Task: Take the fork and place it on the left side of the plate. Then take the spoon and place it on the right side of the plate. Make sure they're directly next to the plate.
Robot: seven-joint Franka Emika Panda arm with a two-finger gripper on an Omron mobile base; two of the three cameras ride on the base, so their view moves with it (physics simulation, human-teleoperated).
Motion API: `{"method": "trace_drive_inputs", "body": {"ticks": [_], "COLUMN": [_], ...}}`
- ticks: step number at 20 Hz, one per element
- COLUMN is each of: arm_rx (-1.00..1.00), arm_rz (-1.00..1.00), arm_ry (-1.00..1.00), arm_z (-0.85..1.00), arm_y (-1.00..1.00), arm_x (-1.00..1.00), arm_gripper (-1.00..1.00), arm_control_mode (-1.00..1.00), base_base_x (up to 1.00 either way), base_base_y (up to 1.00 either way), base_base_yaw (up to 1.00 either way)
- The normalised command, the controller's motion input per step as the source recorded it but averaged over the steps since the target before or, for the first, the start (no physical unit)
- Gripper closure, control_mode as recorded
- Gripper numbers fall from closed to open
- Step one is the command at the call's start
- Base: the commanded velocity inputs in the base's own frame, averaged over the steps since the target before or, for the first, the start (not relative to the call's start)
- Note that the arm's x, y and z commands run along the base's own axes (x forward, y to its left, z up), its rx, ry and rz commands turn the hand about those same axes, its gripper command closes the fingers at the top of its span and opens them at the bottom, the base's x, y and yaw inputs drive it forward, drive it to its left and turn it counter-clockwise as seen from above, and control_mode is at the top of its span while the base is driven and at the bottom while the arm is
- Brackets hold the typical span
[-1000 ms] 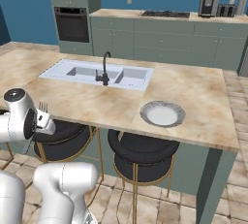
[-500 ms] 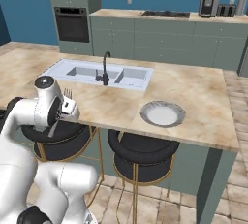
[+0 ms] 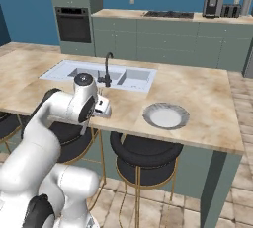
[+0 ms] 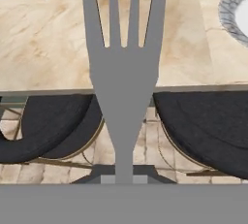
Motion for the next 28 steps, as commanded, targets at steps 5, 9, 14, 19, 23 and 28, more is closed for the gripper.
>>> {"method": "trace_drive_inputs", "body": {"ticks": [5, 9, 14, 19, 23, 28], "arm_rx": [-0.05, -0.12, -0.16, -0.11, -0.02, 0.00], "arm_rz": [-0.03, -0.05, -0.12, -0.14, -0.08, -0.04], "arm_ry": [0.00, 0.00, 0.00, 0.00, 0.00, 0.00], "arm_z": [0.00, 0.00, 0.00, -0.04, -0.11, -0.10], "arm_y": [-0.63, -0.22, -0.01, -0.11, -0.50, -0.50], "arm_x": [0.17, 0.52, 0.70, 0.62, 0.37, 0.08], "arm_gripper": [1.00, 1.00, 1.00, 1.00, 1.00, 1.00], "arm_control_mode": [-1.00, -1.00, -1.00, -1.00, -1.00, -1.00], "base_base_x": [0.00, 0.00, 0.00, 0.00, 0.00, 0.00], "base_base_y": [0.00, 0.00, 0.00, 0.00, 0.00, 0.00], "base_base_yaw": [0.00, 0.00, 0.00, 0.00, 0.00, 0.00]}}
